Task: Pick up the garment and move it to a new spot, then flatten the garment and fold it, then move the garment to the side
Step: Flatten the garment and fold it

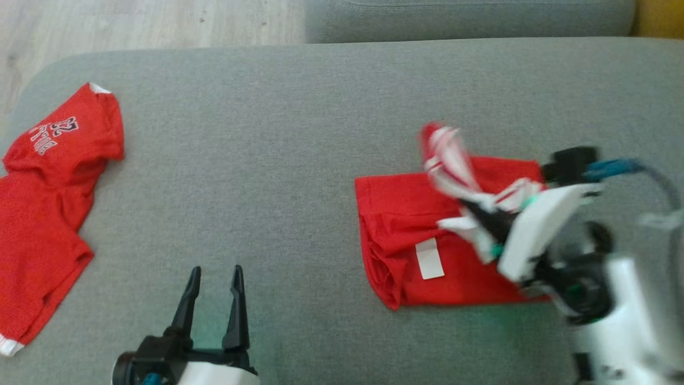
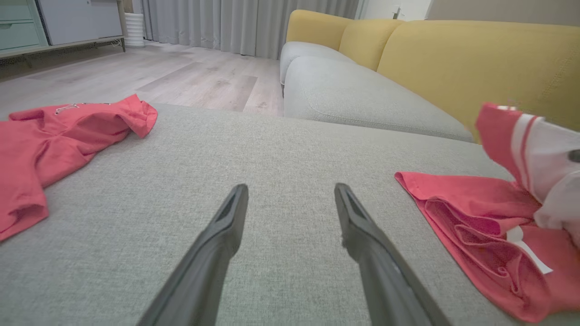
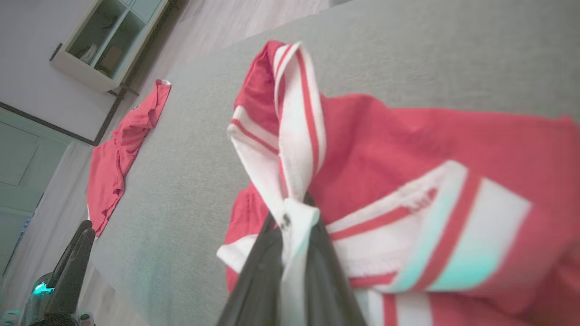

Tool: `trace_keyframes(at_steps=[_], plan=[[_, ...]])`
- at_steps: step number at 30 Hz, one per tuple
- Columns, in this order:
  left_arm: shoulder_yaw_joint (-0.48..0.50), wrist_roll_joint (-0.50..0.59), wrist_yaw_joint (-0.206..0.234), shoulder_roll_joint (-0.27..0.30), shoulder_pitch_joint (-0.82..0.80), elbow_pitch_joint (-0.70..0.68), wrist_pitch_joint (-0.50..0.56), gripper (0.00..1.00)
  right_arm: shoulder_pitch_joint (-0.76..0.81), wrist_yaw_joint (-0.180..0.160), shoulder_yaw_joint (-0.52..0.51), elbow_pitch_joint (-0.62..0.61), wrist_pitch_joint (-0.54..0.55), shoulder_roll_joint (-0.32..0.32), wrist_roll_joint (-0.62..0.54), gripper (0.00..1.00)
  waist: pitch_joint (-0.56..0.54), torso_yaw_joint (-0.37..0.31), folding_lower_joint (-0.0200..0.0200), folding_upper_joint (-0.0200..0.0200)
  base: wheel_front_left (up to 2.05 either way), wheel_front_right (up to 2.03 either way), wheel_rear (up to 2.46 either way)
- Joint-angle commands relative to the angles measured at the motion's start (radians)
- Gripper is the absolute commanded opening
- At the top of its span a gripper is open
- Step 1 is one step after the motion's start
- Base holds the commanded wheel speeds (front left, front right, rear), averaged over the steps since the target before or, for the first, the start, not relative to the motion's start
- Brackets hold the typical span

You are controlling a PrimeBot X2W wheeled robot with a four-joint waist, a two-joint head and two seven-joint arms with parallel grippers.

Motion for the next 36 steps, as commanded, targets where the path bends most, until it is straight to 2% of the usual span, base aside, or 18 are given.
trace_keyframes(at_steps=[1,6,11,19,21,26,29,32,36], plan=[[0.021,-0.008,0.009,-0.003,-0.026,-0.025,-0.01,1.0,-0.015,0.007,0.024,-0.018,-0.029,0.026,-0.012,0.0,-0.002,0.007,0.0001,0.0,0.0,0.0,0.0],[0.02,-0.008,0.016,-0.003,-0.008,-0.016,-0.01,1.0,-0.034,0.007,0.075,0.098,-0.147,0.09,-0.032,0.0,-0.004,0.03,0.0001,0.0,0.0,0.0,0.0],[0.028,-0.002,0.015,-0.003,-0.006,-0.02,-0.01,1.0,-0.051,0.007,0.112,0.158,-0.201,0.099,-0.036,0.0,0.0,0.038,0.0001,0.0,0.0,0.0,0.0],[0.036,0.002,0.014,-0.003,-0.009,-0.016,-0.01,1.0,-0.065,0.007,0.199,0.184,-0.25,0.102,0.004,0.0,-0.003,0.023,0.0001,0.0,0.0,0.0,0.0],[0.034,0.001,0.014,-0.003,-0.009,-0.01,-0.01,1.0,-0.067,0.007,0.215,0.177,-0.286,0.102,0.041,1.0,-0.007,0.018,0.0001,0.0,0.0,0.0,0.0],[0.036,0.004,0.013,-0.003,-0.006,-0.001,-0.01,1.0,-0.072,0.007,0.261,0.131,-0.414,0.102,0.187,1.0,-0.021,0.009,0.0001,0.0,0.0,0.0,0.0],[0.037,0.007,0.014,-0.003,-0.004,-0.001,-0.01,1.0,-0.069,0.007,0.27,0.114,-0.459,0.102,0.215,1.0,-0.029,0.005,0.0001,0.0,0.0,0.0,0.0],[0.041,0.012,0.013,-0.003,0.001,-0.005,-0.01,1.0,-0.059,0.007,0.259,0.091,-0.521,0.097,0.156,1.0,-0.041,-0.001,0.0001,0.0,0.0,0.0,0.0],[0.051,0.023,0.012,-0.003,0.007,-0.016,-0.01,1.0,-0.024,0.007,0.219,0.055,-0.622,0.024,0.009,1.0,-0.057,-0.009,0.0001,0.0,0.0,0.0,0.0]])
